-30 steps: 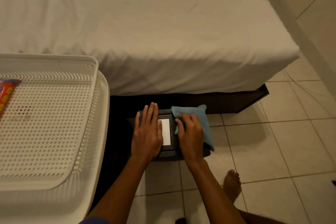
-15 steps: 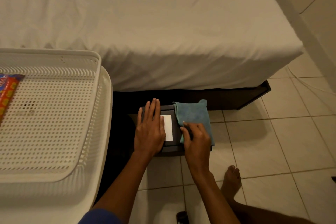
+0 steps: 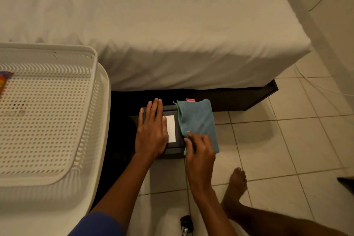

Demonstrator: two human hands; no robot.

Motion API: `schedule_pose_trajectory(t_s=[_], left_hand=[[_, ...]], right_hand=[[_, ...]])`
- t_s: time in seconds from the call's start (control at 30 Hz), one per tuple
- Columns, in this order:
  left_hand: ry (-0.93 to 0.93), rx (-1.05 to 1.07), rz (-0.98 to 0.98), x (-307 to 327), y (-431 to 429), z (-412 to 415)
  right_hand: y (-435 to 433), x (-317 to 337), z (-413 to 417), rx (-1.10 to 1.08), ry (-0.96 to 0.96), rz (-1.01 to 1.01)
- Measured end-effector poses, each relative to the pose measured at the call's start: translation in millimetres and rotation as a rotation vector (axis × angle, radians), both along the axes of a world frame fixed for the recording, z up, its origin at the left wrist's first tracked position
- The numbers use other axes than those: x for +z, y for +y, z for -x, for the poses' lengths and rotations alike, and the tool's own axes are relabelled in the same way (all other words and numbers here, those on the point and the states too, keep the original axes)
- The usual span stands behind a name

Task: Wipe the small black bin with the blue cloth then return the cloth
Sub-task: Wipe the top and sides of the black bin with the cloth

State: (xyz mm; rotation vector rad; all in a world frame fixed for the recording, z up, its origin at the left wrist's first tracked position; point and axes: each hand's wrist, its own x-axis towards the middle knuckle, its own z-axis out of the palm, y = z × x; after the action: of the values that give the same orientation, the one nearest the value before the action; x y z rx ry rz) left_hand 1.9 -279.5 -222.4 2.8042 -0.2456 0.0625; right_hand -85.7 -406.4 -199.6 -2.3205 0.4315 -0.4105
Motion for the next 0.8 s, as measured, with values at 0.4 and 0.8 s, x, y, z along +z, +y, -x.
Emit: schedule_pose_trajectory(t_s=[0.4,0.8], left_hand=[[0.004,0.009,0.012,0,0,-1],[0.008,0.004,0.028,-1,1,-1]], right_hand=[[-34,-3,3,-0.036,0.019,0.017],[-47,-4,3,-0.033,0.01,0.009]])
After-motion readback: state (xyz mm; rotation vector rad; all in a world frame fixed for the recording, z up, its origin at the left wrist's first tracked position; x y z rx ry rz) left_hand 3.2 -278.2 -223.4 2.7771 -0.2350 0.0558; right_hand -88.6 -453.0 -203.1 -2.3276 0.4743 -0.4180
